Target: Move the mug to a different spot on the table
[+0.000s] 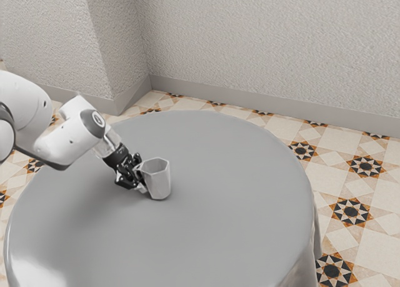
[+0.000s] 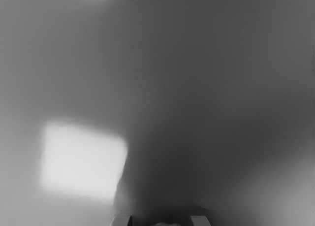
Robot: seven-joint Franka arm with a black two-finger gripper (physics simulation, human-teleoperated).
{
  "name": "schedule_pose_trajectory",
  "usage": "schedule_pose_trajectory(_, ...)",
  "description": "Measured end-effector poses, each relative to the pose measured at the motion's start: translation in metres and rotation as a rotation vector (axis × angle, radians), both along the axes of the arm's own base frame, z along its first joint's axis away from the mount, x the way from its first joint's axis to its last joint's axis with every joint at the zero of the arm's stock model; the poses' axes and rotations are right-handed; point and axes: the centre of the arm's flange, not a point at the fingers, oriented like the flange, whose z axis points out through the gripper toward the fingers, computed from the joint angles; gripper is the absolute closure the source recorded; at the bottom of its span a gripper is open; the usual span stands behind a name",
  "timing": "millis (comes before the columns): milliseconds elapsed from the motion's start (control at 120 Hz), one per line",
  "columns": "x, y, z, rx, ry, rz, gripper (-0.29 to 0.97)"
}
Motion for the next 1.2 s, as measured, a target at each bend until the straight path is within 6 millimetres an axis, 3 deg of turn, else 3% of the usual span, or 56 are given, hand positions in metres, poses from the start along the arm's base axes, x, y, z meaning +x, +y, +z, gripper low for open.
schedule_pose_trajectory(150, 0.001, 0.002, 0.000, 0.007, -0.026, -0.010, 0.32)
schedule_pose_trajectory(308, 0.001, 0.010, 0.000, 0.036, -0.042, -0.032, 0.15)
schedule_pose_trajectory(450, -0.002, 0.051, 0.012, 0.132, -0.055, -0.046, 0.08)
schedule_pose_trajectory(617, 0.009, 0.068, 0.066, 0.277, -0.104, -0.188, 0.04)
schedule_pose_trajectory(925, -0.001, 0.036, 0.161, 0.470, -0.191, -0.731, 0.01)
schedule_pose_trajectory(1000, -0.006, 0.016, 0.205, 0.505, -0.250, -0.874, 0.01)
schedule_pose_trajectory(1092, 0.001, 0.003, 0.266, 0.556, -0.319, -1.010, 0.00)
schedule_pose_trajectory(1200, 0.008, -0.020, 0.318, 0.589, -0.368, -1.159, 0.00)
